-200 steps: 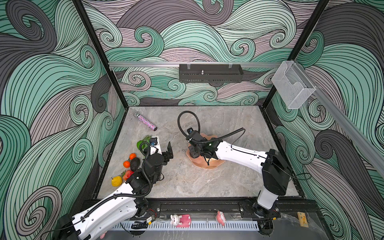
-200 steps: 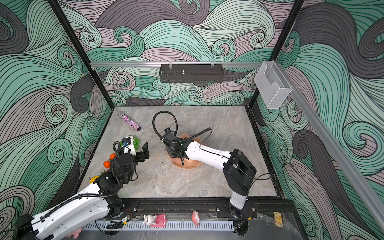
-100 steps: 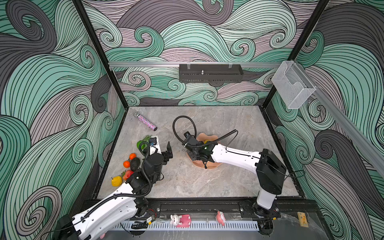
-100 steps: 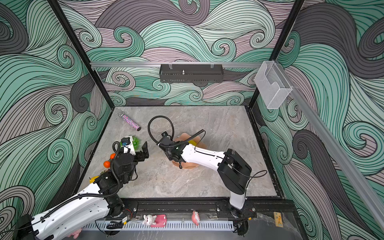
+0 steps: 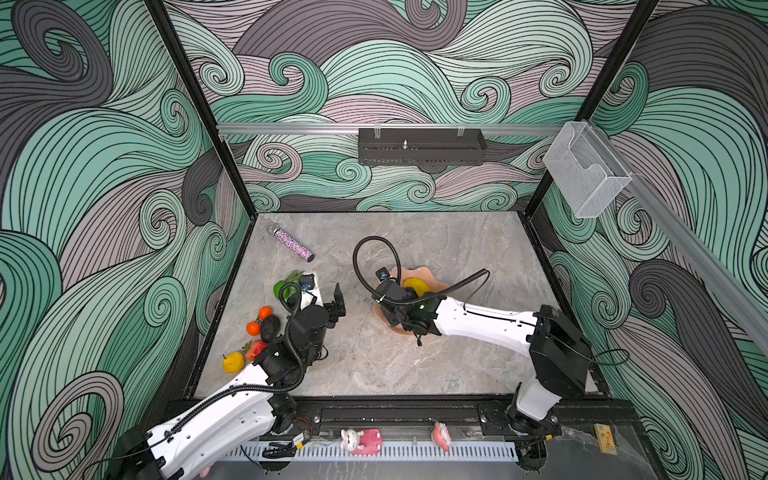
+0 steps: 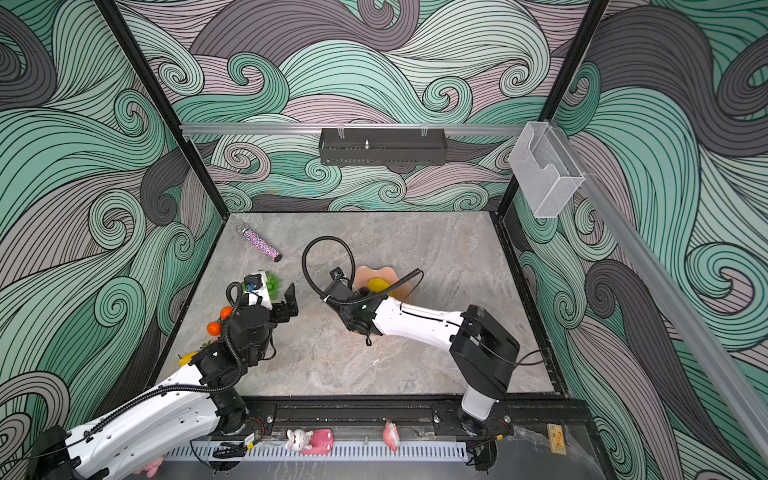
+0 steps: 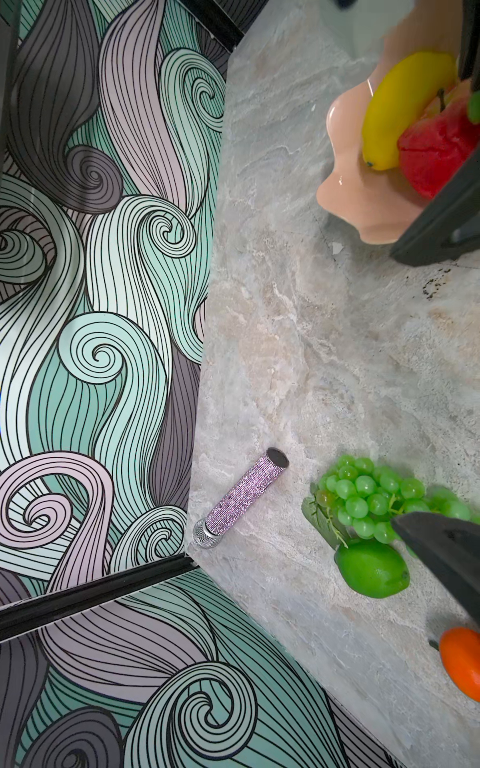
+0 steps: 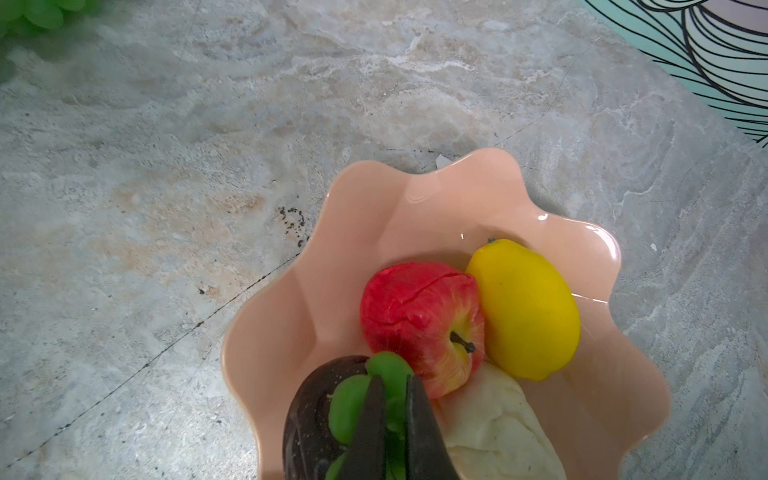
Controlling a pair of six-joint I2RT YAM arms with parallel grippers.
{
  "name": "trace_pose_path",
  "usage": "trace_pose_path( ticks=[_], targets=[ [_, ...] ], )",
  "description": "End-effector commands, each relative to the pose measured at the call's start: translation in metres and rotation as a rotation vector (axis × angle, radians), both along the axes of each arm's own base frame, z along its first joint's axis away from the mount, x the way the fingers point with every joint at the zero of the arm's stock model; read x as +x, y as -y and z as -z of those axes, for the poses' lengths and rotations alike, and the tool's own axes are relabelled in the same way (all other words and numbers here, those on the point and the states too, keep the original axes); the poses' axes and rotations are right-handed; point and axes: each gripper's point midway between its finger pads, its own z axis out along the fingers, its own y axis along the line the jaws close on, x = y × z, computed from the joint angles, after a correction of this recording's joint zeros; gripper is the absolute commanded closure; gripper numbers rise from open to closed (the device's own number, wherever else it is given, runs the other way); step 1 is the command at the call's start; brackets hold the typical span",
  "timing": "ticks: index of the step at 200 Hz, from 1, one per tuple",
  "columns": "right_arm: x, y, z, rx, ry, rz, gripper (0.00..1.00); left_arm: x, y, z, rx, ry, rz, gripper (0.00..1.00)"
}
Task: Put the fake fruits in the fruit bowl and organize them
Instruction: 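Lower the mangosteen into the bowl beside the pear with the right gripper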
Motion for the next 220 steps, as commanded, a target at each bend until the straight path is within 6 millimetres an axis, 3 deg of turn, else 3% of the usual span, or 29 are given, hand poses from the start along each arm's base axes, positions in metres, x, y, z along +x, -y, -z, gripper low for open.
trace_pose_path(
  ticks=[1,120,220],
  targets=[
    [0.003,0.004,-0.014,0.054,0.057,0.042,1.00,0.002,-0.003,-0.002,-0.011,0.003,-0.020,0.06],
    [-0.006,0.024,0.009,0.068,0.038,0.117,1.00,0.002,-0.005,-0.001,-0.018,0.002,-0.025,0.06],
    [-0.011,0.030,0.011,0.059,0.038,0.125,0.87,0.003,-0.005,0.000,-0.020,-0.001,-0.024,0.06]
  ],
)
